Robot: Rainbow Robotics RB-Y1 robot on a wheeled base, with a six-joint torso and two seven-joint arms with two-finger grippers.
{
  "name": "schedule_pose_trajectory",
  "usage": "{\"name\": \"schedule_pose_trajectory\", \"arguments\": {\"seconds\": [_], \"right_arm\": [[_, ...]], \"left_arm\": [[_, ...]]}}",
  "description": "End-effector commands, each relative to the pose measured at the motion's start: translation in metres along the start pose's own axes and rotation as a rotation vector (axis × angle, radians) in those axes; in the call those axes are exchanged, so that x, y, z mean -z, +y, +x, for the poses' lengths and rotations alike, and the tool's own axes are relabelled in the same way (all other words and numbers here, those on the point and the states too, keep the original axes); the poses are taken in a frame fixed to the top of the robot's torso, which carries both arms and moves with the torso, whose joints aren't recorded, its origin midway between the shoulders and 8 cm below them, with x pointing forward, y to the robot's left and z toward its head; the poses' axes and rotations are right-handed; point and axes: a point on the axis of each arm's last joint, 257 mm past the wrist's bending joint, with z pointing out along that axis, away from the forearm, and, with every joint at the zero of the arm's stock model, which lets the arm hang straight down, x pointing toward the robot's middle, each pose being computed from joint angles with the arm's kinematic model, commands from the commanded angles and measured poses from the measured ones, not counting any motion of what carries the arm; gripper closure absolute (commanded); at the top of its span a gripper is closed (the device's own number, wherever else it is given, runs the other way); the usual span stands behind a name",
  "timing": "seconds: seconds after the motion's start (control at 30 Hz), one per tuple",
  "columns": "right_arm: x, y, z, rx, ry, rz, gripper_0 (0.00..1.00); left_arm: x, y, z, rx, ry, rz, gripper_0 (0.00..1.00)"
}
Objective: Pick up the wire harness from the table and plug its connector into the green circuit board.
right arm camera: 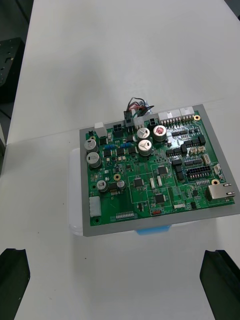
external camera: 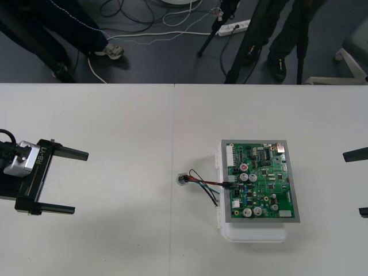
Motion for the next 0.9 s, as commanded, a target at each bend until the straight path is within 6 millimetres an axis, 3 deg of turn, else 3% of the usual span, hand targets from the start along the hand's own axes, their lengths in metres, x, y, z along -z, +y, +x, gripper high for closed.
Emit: {"name": "schedule_pose_trajectory", "arguments": {"seconds": [0.03, 0.9], "right_arm": [[0.007, -0.005, 0.001, 0.04, 0.047, 0.02, 0.0], [-0.007, 0.002, 0.001, 0.064, 0.017, -0.002, 0.0]], "left_arm": [[0.007, 0.003, -0.004, 0.06, 0.011, -0.015, 0.0], [0.006, 0.003, 0.004, 0.051, 0.037, -0.017, 0.0]]}}
